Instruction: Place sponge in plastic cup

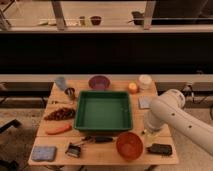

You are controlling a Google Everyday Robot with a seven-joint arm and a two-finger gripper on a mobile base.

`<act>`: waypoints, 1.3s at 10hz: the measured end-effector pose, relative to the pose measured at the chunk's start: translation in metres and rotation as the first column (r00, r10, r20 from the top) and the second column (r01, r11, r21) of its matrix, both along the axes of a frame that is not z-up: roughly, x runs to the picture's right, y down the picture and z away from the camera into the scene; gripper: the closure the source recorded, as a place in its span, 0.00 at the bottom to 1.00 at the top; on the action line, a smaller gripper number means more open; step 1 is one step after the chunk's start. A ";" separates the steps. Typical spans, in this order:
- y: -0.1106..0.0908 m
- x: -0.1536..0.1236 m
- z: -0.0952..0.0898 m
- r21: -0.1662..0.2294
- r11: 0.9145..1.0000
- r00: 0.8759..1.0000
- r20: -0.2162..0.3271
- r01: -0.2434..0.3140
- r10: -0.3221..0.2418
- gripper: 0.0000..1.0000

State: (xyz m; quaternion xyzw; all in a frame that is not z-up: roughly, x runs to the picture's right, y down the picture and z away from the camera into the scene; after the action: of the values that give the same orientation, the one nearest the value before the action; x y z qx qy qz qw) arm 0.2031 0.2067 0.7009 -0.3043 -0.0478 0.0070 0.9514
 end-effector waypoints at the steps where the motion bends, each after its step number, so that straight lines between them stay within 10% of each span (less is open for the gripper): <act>1: 0.005 0.000 -0.001 -0.002 1.000 1.000 0.007 -0.005 0.005 0.23; 4: 0.021 -0.014 0.001 -0.015 1.000 1.000 0.027 0.002 -0.002 0.25; 8: 0.026 -0.039 -0.020 0.061 0.995 0.997 0.004 0.081 -0.081 0.20; 13: 0.034 -0.156 -0.050 0.080 0.974 0.968 0.116 0.213 -0.221 0.20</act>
State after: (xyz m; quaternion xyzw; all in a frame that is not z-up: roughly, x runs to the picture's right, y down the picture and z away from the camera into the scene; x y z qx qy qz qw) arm 0.0469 0.2404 0.6512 -0.2755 -0.0736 -0.1179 0.9512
